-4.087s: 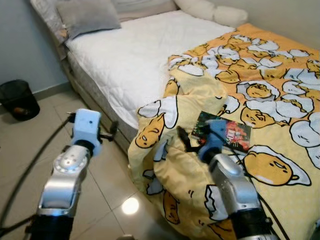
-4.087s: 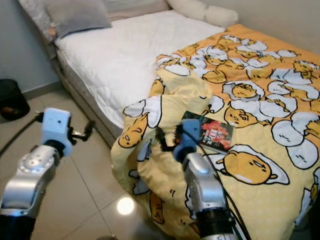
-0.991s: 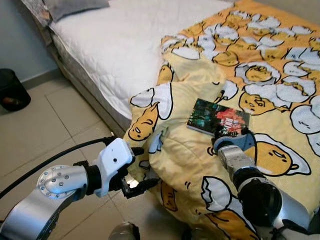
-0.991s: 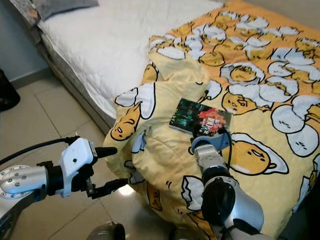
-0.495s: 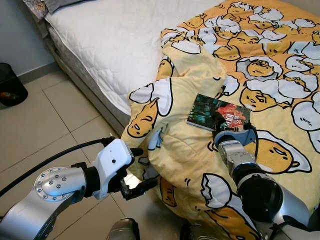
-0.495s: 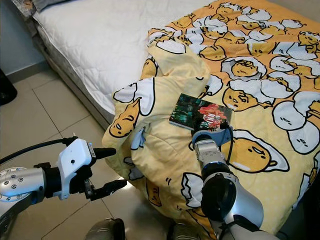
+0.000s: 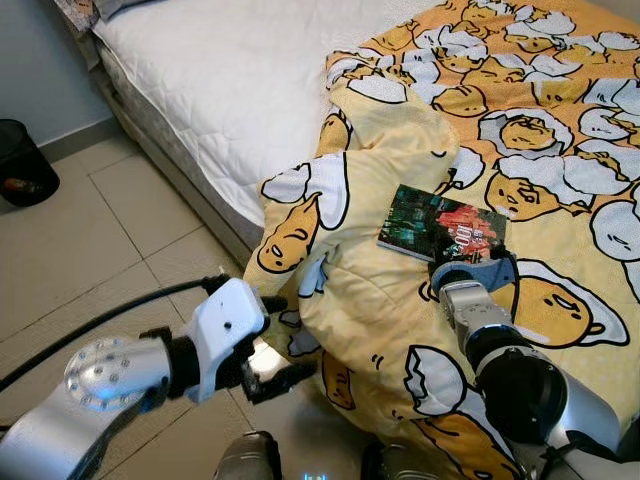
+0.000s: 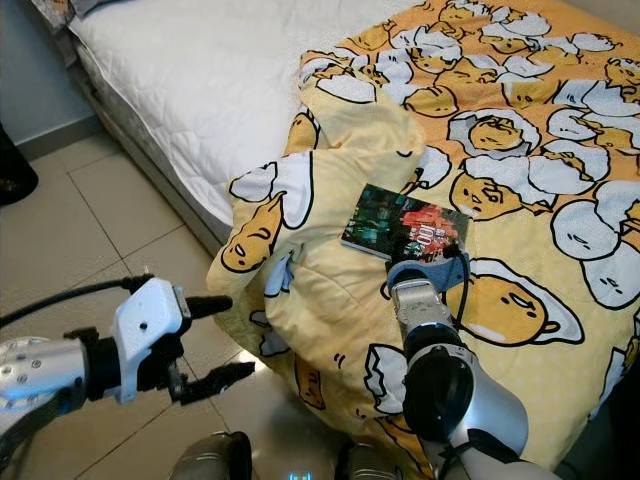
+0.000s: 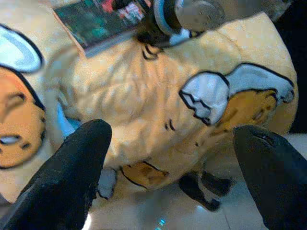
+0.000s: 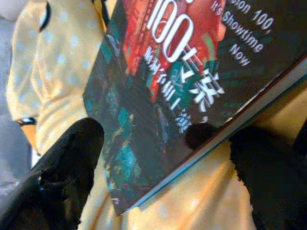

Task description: Clean up the room

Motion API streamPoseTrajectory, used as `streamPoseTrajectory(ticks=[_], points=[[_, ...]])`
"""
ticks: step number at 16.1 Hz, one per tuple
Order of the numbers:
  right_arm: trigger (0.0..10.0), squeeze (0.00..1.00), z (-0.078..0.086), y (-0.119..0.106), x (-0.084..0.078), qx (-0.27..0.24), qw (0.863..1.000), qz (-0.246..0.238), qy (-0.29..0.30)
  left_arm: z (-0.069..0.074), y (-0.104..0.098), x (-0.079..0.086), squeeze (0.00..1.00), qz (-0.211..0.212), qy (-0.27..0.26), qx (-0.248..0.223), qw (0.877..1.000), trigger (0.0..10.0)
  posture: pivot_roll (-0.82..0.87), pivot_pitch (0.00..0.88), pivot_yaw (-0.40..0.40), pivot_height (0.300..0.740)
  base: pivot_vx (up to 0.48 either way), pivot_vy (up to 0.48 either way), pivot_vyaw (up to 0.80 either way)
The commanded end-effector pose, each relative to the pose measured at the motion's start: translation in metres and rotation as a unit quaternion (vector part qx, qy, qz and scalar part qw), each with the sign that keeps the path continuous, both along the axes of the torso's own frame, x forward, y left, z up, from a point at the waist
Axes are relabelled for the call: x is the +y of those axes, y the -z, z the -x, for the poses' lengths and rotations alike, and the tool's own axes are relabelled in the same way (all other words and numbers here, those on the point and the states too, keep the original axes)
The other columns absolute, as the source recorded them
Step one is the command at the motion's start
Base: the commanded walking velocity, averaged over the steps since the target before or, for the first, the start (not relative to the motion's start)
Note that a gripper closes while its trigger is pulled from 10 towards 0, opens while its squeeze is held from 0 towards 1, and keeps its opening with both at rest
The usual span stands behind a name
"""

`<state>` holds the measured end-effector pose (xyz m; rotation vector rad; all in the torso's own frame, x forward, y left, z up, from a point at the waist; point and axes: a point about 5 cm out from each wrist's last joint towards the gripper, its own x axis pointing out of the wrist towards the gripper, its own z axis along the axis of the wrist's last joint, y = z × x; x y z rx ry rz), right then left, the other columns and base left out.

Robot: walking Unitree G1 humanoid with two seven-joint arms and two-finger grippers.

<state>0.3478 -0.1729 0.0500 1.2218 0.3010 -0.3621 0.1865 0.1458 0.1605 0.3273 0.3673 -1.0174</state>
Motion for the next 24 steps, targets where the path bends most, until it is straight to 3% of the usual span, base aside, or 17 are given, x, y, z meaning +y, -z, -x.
streamPoseTrajectory(ticks=[1,5,9,11,18,24], points=[[10.0,0.0,0.011,0.015,-0.001,0.038,0.999,0.003,0.009,0.003,-0.002,0.001,0.0,-0.001,0.0,0.0,1.0,10.0,0.21,0.196,0.002,0.74,0.0,0.0,0.0],[10.0,0.0,0.002,0.002,-0.003,-0.007,1.0,-0.014,0.017,0.0,-0.003,0.001,0.0,-0.001,-0.008,-0.006,1.0,10.0,0.19,0.15,-0.009,0.74,0.0,0.0,0.0],[10.0,0.0,-0.017,-0.032,-0.021,-0.091,0.995,-0.018,0.045,-0.012,-0.007,0.0,0.0,0.005,-0.012,-0.029,0.999,10.0,0.17,0.096,-0.02,0.74,0.0,0.0,0.0],[10.0,0.0,-0.018,-0.035,-0.022,-0.098,0.994,-0.017,0.044,-0.012,-0.006,0.0,0.0,0.005,-0.012,-0.029,0.999,10.0,0.18,0.093,-0.019,0.74,0.0,0.0,0.0],[10.0,0.0,-0.012,-0.019,-0.006,-0.041,0.999,-0.007,0.015,-0.008,-0.012,0.004,0.0,0.002,-0.026,-0.036,0.999,10.0,0.22,0.151,-0.009,0.74,0.0,0.0,0.0],[10.0,0.0,-0.007,-0.011,-0.003,-0.01,1.0,-0.008,0.024,-0.004,-0.023,0.01,0.0,0.0,-0.04,-0.046,0.998,10.0,0.27,0.204,0.0,0.74,0.0,0.0,0.0]])
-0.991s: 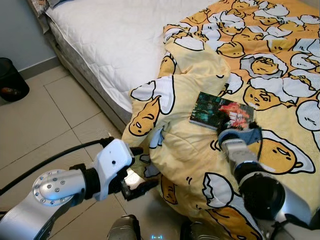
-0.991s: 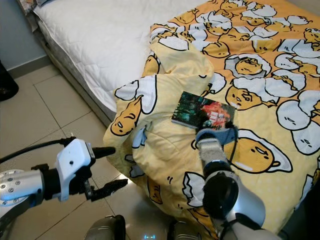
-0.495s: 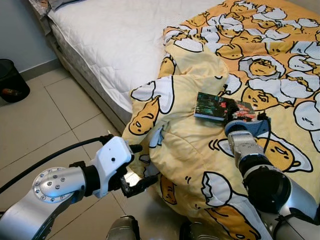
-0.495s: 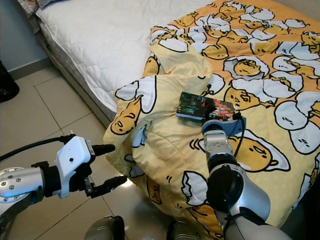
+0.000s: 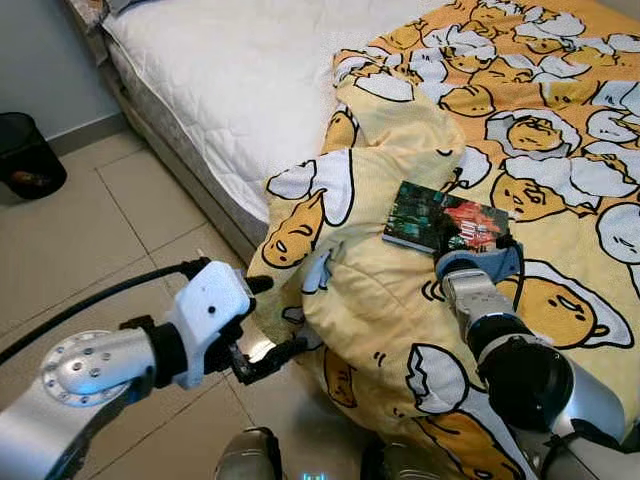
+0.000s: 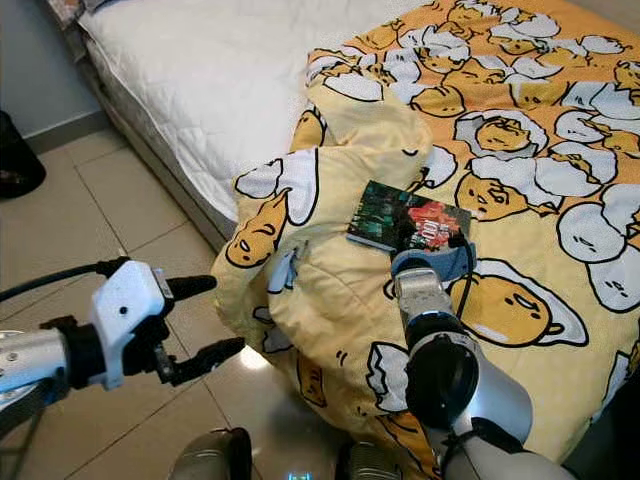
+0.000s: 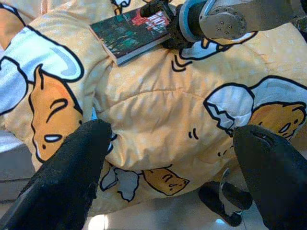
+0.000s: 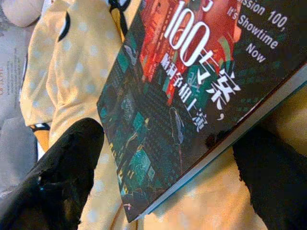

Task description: Clean up the room

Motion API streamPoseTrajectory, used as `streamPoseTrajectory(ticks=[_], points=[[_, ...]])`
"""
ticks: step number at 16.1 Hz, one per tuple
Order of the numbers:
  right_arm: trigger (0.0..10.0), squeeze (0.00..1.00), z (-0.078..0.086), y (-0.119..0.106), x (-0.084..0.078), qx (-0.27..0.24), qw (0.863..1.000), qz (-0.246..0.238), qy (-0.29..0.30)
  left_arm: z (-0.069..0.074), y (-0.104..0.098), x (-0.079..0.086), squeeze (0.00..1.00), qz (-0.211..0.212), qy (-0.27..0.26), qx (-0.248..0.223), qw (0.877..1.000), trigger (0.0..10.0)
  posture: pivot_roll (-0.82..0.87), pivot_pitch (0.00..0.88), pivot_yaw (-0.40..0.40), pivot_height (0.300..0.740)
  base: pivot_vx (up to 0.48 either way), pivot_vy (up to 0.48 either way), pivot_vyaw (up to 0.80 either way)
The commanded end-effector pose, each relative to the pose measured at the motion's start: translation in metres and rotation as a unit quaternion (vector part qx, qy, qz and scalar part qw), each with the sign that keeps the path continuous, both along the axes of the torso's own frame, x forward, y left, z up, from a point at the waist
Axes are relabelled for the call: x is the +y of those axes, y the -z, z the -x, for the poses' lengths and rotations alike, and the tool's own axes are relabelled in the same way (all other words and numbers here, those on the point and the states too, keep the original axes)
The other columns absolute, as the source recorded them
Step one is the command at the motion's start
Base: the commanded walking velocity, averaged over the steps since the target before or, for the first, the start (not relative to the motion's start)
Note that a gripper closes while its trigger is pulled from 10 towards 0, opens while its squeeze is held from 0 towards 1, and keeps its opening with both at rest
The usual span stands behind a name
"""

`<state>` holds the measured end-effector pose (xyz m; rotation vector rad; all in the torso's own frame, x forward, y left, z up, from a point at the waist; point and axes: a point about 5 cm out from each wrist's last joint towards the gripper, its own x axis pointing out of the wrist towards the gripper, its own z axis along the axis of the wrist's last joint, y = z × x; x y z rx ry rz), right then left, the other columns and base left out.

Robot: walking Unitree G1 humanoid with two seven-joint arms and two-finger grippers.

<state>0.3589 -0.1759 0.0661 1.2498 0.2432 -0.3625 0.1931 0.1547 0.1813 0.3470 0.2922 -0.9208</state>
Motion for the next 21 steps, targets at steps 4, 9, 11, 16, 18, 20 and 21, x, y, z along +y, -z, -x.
streamPoseTrajectory(ticks=[4,9,11,16,18,20,21], points=[[1.6,0.0,-0.005,-0.009,-0.005,-0.018,0.999,-0.017,0.028,0.006,-0.003,0.002,0.0,-0.005,-0.004,0.003,1.0,10.0,0.27,0.19,-0.002,0.74,0.0,0.0,0.0],[0.0,0.0,-0.011,-0.021,-0.01,-0.049,0.997,-0.029,0.045,0.008,-0.003,0.0,0.0,0.001,0.003,0.009,1.0,10.0,0.26,0.172,-0.001,0.74,0.0,0.0,0.0],[0.0,0.0,-0.012,-0.022,-0.01,-0.05,0.997,-0.03,0.044,0.009,-0.003,-0.001,0.0,0.001,0.004,0.01,1.0,10.0,0.26,0.171,0.001,0.74,0.0,0.0,0.0],[0.0,0.0,-0.011,-0.021,-0.008,-0.044,0.998,-0.014,0.035,0.008,-0.004,-0.001,0.0,0.002,0.005,0.01,1.0,10.0,0.27,0.169,0.0,0.74,0.0,0.0,0.0],[0.0,0.0,-0.011,-0.021,-0.008,-0.042,0.998,-0.017,0.042,0.009,-0.004,-0.001,0.0,0.002,0.004,0.011,1.0,10.0,0.27,0.166,0.0,0.74,0.0,0.0,0.0],[0.0,0.0,-0.011,-0.02,-0.007,-0.041,0.998,-0.018,0.039,0.009,-0.004,-0.001,0.0,0.002,0.004,0.01,1.0,10.0,0.27,0.167,0.0,0.74,0.0,0.0,0.0],[0.0,0.0,-0.011,-0.02,-0.007,-0.041,0.998,-0.018,0.039,0.008,-0.004,-0.001,0.0,0.002,0.004,0.01,1.0,10.0,0.27,0.166,0.0,0.74,0.0,0.0,0.0]])
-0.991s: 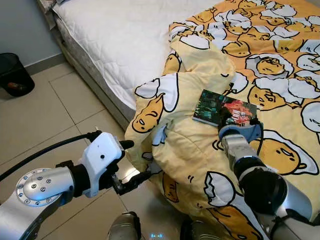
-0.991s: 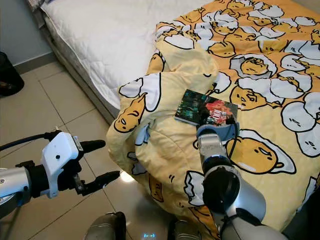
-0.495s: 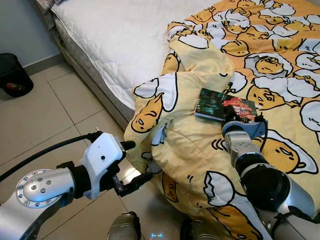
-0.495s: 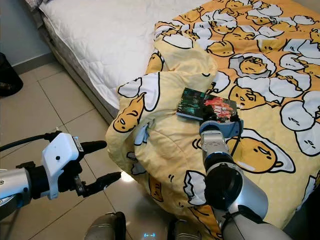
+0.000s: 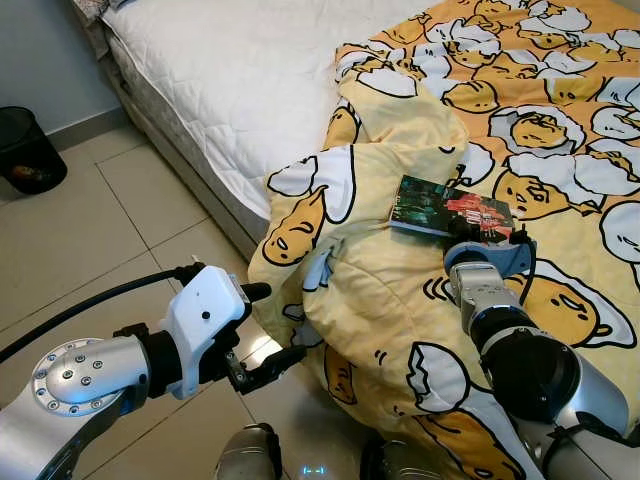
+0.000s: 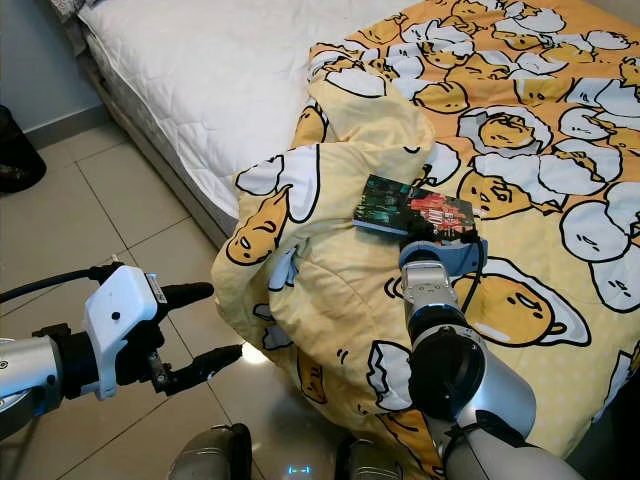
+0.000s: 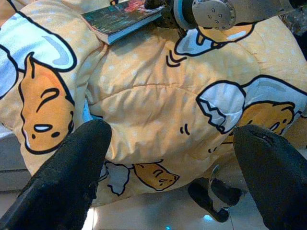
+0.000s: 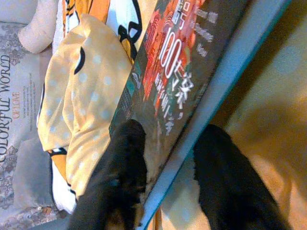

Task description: Clean up the room

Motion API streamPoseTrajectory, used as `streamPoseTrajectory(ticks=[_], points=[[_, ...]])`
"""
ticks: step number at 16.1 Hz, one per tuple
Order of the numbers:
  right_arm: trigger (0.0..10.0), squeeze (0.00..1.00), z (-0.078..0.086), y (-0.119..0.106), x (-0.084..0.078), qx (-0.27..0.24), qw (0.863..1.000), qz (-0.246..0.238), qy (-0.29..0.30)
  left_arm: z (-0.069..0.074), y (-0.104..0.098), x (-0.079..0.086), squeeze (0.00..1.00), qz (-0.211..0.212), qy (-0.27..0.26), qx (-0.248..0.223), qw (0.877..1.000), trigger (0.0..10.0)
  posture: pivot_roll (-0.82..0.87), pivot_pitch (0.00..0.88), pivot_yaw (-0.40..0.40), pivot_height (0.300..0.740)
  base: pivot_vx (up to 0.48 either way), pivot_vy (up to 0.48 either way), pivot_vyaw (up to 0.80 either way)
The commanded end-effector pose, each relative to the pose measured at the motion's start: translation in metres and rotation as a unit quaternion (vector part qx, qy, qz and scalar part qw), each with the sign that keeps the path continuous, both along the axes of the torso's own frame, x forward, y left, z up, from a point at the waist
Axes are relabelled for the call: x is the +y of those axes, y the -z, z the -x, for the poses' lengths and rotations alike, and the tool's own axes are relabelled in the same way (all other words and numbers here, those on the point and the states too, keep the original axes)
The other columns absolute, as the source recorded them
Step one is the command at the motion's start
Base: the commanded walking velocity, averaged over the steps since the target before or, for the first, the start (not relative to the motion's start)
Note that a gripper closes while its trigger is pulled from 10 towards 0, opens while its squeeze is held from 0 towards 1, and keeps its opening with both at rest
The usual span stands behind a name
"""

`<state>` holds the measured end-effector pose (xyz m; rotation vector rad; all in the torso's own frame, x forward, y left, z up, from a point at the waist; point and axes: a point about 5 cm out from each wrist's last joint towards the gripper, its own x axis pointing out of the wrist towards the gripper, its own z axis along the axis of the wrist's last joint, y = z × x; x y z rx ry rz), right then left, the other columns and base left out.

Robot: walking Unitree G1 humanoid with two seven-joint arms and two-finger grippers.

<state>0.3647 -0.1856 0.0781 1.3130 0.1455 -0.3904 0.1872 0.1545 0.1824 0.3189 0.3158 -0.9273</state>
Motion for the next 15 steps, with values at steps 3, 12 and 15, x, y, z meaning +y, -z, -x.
streamPoseTrajectory(ticks=[3,12,15], points=[[0.0,0.0,-0.005,-0.008,0.003,-0.008,1.0,0.007,-0.007,0.001,-0.003,-0.001,0.0,-0.005,0.004,-0.008,1.0,10.0,0.26,0.162,-0.001,0.74,0.0,0.0,0.0],[0.0,0.0,-0.001,-0.002,0.002,-0.006,1.0,0.022,-0.019,-0.009,0.001,-0.004,0.0,0.011,-0.014,-0.028,0.999,10.0,0.21,0.075,-0.017,0.74,0.0,0.0,0.0],[0.0,0.0,0.005,0.005,0.0,-0.028,0.997,0.056,-0.04,-0.014,0.012,-0.008,0.0,0.026,-0.036,-0.034,0.998,10.0,0.13,0.0,-0.021,0.74,0.0,0.0,0.0]])
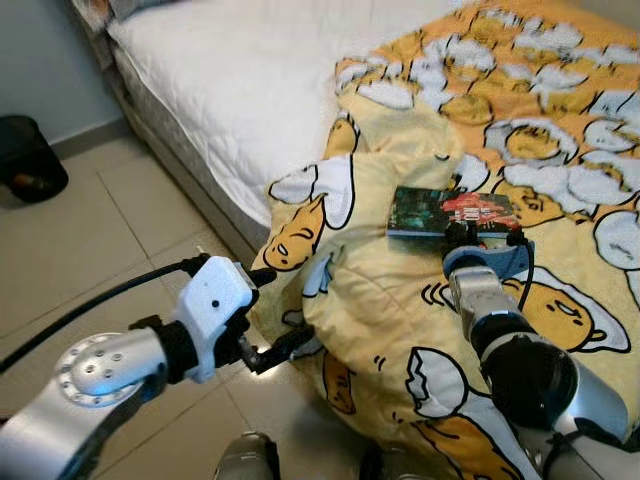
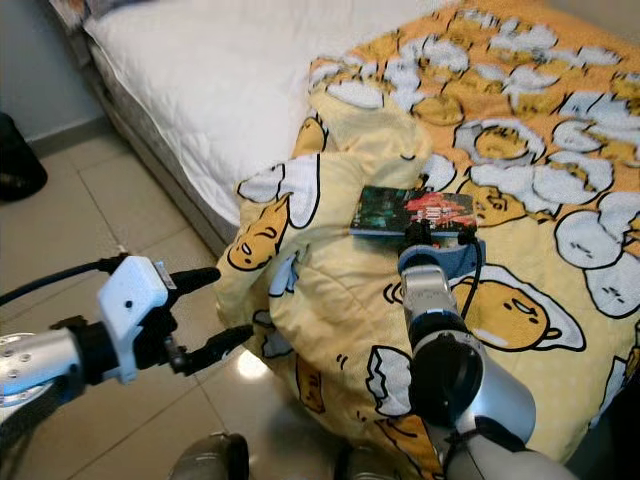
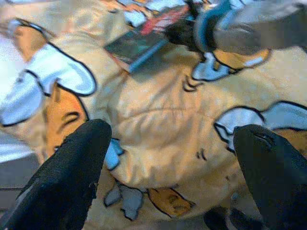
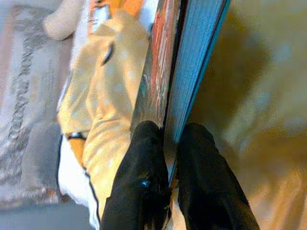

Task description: Clean up the room

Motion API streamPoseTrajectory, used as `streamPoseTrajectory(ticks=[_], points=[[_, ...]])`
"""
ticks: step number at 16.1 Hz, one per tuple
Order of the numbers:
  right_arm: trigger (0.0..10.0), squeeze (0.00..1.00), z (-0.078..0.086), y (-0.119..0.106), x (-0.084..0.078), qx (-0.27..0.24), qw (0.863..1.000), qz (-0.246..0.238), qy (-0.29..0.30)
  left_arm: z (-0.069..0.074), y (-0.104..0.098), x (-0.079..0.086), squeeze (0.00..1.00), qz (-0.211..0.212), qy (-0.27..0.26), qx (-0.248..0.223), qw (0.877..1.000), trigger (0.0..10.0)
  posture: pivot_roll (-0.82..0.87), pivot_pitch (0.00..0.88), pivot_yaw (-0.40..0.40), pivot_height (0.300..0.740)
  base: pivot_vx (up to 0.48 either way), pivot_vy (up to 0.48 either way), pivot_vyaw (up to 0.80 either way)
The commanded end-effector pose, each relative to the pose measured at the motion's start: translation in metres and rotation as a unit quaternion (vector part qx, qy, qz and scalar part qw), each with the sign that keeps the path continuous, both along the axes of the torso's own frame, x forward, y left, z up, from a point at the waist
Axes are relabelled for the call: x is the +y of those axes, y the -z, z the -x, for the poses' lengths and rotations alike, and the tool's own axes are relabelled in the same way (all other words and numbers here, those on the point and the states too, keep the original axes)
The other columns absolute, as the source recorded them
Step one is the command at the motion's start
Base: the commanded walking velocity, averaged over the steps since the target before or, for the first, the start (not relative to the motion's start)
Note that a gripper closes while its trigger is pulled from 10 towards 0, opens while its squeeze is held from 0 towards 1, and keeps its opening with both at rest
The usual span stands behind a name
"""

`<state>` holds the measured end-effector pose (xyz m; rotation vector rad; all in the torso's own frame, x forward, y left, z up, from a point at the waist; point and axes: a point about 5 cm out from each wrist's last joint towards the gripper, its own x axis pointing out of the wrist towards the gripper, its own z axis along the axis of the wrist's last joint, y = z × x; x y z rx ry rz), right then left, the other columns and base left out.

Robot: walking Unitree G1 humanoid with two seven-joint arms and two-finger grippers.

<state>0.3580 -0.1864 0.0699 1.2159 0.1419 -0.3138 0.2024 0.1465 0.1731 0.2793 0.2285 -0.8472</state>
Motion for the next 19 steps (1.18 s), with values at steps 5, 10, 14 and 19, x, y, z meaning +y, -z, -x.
streamPoseTrajectory(ticks=[5,10,14,19], points=[[0.0,0.0,0.013,-0.015,-0.034,-0.06,0.983,0.174,-0.001,-0.024,0.02,0.008,0.0,0.01,-0.132,-0.019,0.991,10.0,0.0,0.0,0.022,0.74,0.0,0.0,0.0],[0.0,0.0,0.039,-0.042,-0.016,-0.096,0.91,0.397,-0.068,-0.035,0.027,0.003,0.0,0.021,-0.185,-0.029,0.982,10.0,-0.04,0.0,0.019,0.74,0.0,0.0,0.0],[0.0,0.0,0.065,-0.036,0.013,-0.064,0.874,0.469,-0.111,-0.037,0.034,0.004,0.0,0.007,-0.218,-0.049,0.975,10.0,-0.03,0.0,0.008,0.74,0.0,0.0,0.0],[10.0,0.0,0.075,-0.026,0.021,-0.018,0.872,0.478,-0.102,-0.051,0.035,0.013,0.0,0.012,-0.254,-0.062,0.965,10.0,-0.03,0.0,0.006,0.74,0.0,0.0,0.0]])
